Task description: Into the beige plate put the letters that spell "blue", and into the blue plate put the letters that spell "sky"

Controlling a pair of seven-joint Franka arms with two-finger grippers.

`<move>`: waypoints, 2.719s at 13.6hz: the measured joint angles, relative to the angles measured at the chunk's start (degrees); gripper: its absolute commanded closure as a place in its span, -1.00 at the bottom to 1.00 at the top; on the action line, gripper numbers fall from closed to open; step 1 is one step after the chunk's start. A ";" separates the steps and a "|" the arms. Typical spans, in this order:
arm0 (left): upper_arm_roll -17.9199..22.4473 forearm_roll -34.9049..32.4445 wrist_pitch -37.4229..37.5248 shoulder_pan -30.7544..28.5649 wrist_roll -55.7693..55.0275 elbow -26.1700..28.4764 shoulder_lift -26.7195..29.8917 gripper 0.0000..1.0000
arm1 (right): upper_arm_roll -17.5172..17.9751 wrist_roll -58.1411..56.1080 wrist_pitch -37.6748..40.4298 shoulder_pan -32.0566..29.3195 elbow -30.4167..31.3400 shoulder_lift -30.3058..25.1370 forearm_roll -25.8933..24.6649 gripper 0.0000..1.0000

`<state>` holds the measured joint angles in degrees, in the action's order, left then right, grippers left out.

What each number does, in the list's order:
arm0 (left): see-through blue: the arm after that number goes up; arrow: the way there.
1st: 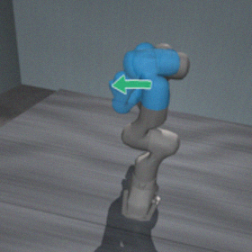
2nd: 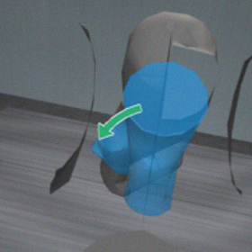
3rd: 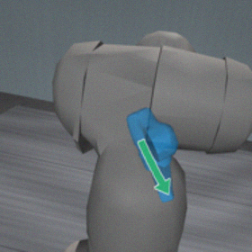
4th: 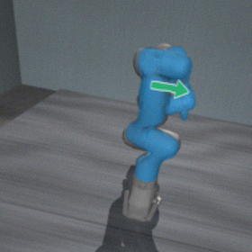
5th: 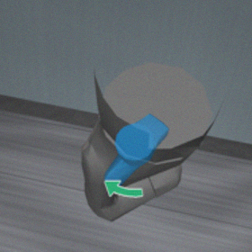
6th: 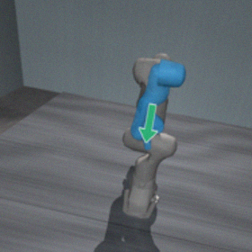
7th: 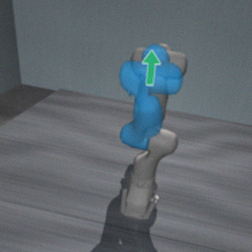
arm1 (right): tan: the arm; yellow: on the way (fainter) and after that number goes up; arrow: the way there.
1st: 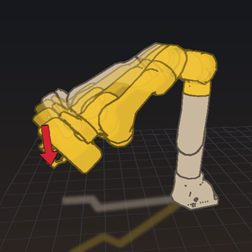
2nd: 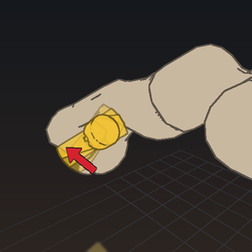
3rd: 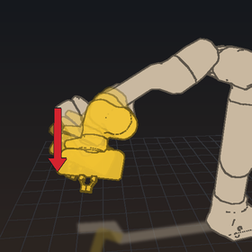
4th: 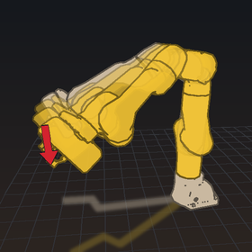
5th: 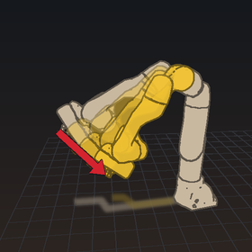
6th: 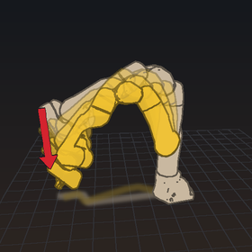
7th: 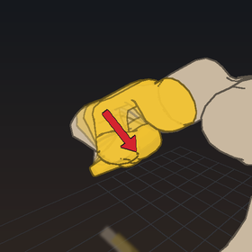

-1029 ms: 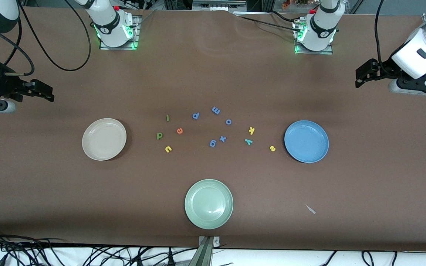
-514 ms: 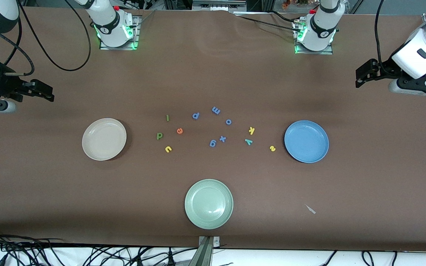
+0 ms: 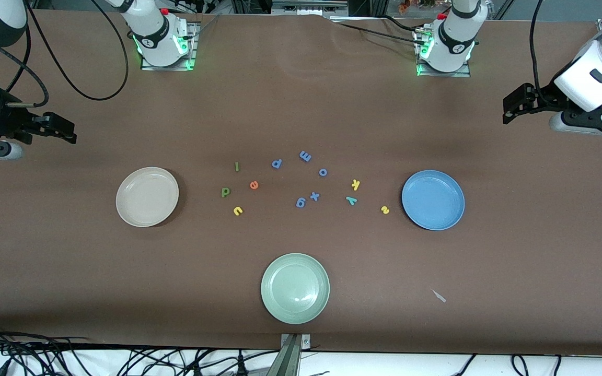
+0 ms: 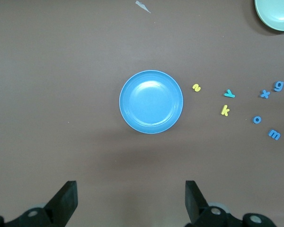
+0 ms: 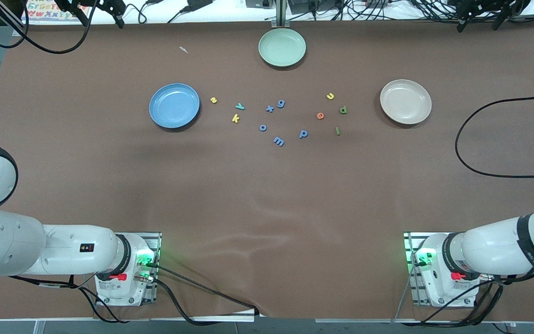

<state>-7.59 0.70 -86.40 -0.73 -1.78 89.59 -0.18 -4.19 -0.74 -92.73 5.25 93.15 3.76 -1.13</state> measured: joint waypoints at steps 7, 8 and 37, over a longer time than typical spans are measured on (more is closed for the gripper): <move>0.15 0.00 0.00 -0.14 0.00 0.00 0.00 -1.00 | 0.00 0.00 0.00 0.00 0.00 0.00 0.00 -1.00; 0.19 0.00 0.00 -0.20 0.00 0.00 0.00 -1.00 | 0.00 0.00 0.00 0.00 0.00 0.00 0.00 -1.00; -0.54 -0.22 -17.10 10.06 -6.46 -3.69 -31.35 -1.00 | 0.68 0.06 -18.54 11.19 0.35 16.95 0.68 -1.00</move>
<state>-8.13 0.48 -103.50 9.33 -8.24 85.90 -31.53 -3.52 -0.68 -111.27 16.45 93.50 20.71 -0.45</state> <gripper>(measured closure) 0.000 0.000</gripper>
